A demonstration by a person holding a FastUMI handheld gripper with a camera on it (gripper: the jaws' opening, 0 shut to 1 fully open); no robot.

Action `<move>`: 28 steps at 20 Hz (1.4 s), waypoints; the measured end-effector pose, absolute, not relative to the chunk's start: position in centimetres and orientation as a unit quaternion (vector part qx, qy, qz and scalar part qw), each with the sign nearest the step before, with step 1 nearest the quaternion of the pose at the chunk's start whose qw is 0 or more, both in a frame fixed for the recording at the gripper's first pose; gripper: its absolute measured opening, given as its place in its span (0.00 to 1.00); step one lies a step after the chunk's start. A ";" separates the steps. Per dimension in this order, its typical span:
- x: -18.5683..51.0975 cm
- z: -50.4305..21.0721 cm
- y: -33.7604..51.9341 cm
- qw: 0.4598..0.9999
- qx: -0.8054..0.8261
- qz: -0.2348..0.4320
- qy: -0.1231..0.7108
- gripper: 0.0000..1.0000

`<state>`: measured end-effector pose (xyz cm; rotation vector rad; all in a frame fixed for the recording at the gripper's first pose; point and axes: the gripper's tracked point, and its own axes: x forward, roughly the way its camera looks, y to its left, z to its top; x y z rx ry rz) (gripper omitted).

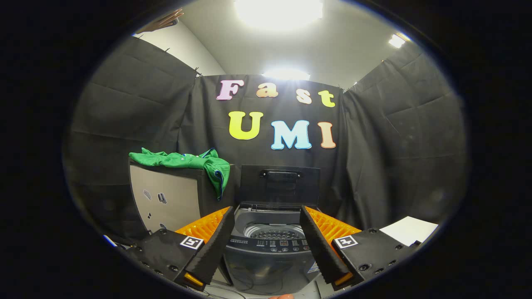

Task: Put the clothes into the washing machine and then close the washing machine lid.

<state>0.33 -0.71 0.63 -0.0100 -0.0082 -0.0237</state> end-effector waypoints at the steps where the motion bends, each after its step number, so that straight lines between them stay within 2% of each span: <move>1: 0.4 0.4 -0.6 1.000 -0.007 -0.010 -0.003 0.98; 17: 0.6 -0.4 -0.4 1.000 -0.018 -0.005 0.014 0.98; 28: 1.3 1.5 -0.1 0.999 -0.036 0.006 0.007 1.00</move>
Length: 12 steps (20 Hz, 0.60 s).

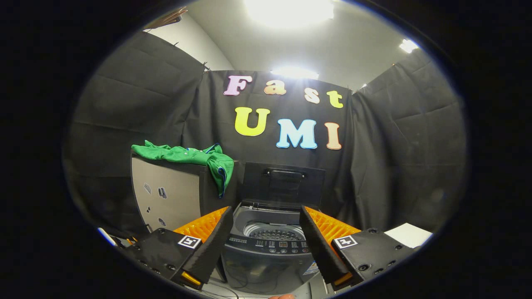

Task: Put the clothes into the washing machine and then close the washing machine lid.

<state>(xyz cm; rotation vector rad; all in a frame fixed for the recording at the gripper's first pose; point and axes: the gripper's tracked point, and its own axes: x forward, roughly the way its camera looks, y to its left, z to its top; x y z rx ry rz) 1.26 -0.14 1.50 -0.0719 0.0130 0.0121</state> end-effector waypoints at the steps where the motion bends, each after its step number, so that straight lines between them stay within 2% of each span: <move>1: 1.4 2.0 -0.1 0.999 -0.035 0.007 0.005 0.99; 10: 5.8 6.6 1.7 0.999 -0.032 0.027 0.005 0.99; 12: 8.0 7.0 2.7 0.999 -0.010 0.040 0.030 0.99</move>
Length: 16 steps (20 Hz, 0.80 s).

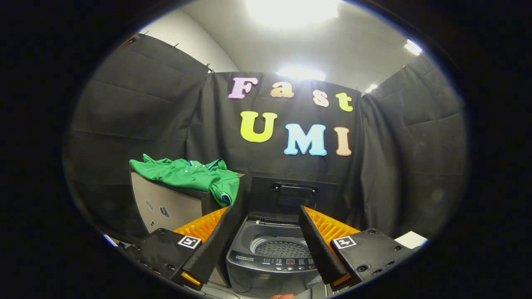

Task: Put the clothes into the washing machine and then close the washing machine lid.

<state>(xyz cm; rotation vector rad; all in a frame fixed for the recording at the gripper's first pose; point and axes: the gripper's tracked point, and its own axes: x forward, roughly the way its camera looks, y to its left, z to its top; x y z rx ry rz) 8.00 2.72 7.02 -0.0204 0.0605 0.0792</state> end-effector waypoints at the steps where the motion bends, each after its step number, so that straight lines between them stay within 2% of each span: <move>1: 8.7 7.7 3.4 0.998 0.011 0.045 0.038 0.99; 5: 12.7 11.3 5.4 0.997 0.027 0.055 0.041 0.99; 10: 17.1 11.0 7.5 0.993 0.006 0.059 0.104 0.99; 16: 21.5 13.9 11.6 0.989 0.027 0.071 0.125 0.99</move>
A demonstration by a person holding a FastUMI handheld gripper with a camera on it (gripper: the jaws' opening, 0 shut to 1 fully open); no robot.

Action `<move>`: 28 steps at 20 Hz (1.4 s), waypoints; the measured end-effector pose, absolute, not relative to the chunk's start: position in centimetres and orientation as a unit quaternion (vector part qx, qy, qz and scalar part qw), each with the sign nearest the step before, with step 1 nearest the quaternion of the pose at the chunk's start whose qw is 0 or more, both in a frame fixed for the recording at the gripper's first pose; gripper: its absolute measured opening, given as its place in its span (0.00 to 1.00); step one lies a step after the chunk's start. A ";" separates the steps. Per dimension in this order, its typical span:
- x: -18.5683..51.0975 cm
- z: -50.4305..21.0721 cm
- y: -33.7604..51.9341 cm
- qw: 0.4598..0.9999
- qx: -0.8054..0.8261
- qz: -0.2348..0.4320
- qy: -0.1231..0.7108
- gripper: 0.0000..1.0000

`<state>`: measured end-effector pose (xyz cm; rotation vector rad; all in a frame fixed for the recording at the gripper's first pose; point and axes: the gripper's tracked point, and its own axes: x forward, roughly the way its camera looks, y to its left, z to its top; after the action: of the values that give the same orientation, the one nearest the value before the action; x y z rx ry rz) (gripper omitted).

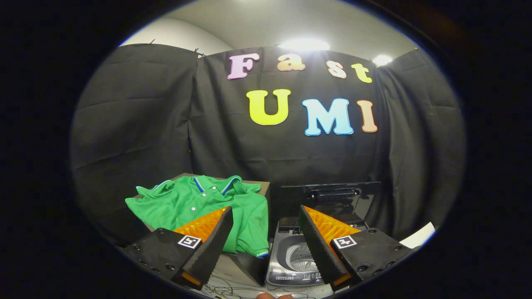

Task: Put the clothes into the washing machine and then close the washing machine lid.

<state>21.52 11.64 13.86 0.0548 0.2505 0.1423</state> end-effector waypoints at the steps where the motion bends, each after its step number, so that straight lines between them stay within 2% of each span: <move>1: 22.2 14.4 12.4 0.989 0.026 0.076 0.127 0.99; 6: 25.4 17.2 15.7 0.987 0.027 0.094 0.128 0.99; 13: 29.1 17.4 19.4 0.975 0.051 0.107 0.187 0.99; 21: 31.5 15.4 23.0 0.962 0.028 0.121 0.244 0.97; 28: 32.0 10.8 26.2 0.931 0.040 0.147 0.333 0.97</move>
<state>32.03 26.19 10.78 0.0813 0.6824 0.3001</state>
